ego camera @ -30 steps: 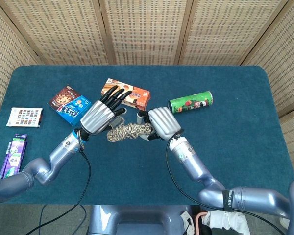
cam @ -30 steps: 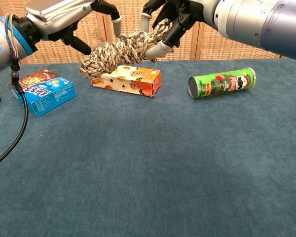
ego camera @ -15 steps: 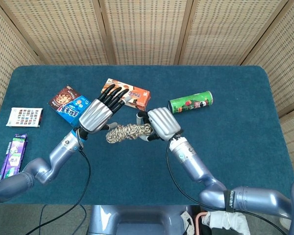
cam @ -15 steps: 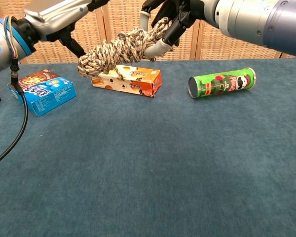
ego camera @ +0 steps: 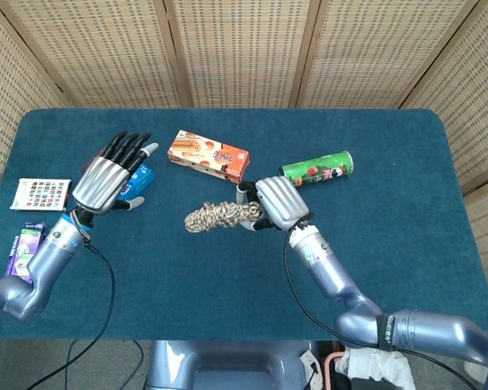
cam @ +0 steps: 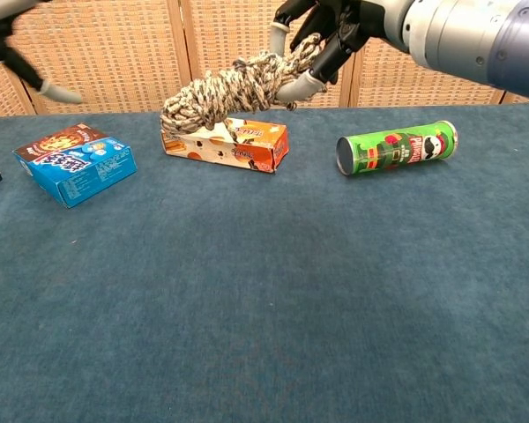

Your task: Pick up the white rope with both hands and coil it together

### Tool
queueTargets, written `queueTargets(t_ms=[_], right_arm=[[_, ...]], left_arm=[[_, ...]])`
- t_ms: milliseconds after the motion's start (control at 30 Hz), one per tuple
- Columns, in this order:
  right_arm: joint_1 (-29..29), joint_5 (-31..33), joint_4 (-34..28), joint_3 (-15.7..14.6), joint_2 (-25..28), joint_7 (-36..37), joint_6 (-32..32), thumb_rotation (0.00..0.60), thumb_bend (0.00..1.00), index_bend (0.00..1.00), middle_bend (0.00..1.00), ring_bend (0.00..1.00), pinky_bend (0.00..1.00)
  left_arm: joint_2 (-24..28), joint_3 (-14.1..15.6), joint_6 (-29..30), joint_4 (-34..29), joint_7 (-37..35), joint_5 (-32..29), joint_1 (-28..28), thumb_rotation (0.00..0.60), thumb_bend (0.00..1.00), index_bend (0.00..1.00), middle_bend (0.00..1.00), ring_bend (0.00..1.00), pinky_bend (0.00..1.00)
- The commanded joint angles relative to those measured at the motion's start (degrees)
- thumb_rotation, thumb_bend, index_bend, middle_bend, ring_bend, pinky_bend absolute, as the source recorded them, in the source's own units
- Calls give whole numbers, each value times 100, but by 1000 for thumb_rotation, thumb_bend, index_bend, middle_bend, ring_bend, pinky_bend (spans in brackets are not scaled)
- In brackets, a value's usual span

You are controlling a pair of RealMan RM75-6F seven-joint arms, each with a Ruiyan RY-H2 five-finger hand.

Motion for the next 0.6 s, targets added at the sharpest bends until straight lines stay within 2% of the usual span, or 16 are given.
queueTargets(t_ms=[33, 133, 233, 333, 467, 600], right_arm=[[-28, -41, -42, -30, 43, -17, 13, 600, 625, 730, 778, 569, 592], [-55, -64, -70, -46, 70, -12, 30, 600, 624, 730, 778, 569, 592], [-103, -71, -85, -48, 81, 53, 58, 600, 624, 730, 778, 568, 592], [-183, -66, -106, -32, 94, 193, 102, 600, 624, 730, 778, 568, 592], [-245, -121, -152, -28, 127, 275, 140, 600, 624, 730, 778, 568, 593], [-289, -173, -233, -33, 158, 290, 180, 600, 624, 730, 778, 568, 593]], left_arm=[[814, 264, 31, -973, 405, -757, 834, 600, 0, 0, 0, 0, 0], [1014, 334, 384, -1320, 632, -980, 1235, 600, 0, 0, 0, 0, 0], [937, 259, 1143, -1525, 1124, -1454, 1788, 600, 0, 0, 0, 0, 0], [949, 288, 1753, -2081, 1457, -1953, 2383, 600, 0, 0, 0, 0, 0], [1046, 402, 1980, -2545, 1482, -2119, 2796, 600, 0, 0, 0, 0, 0], [1127, 478, 1954, -2651, 1448, -2010, 2959, 600, 0, 0, 0, 0, 0]])
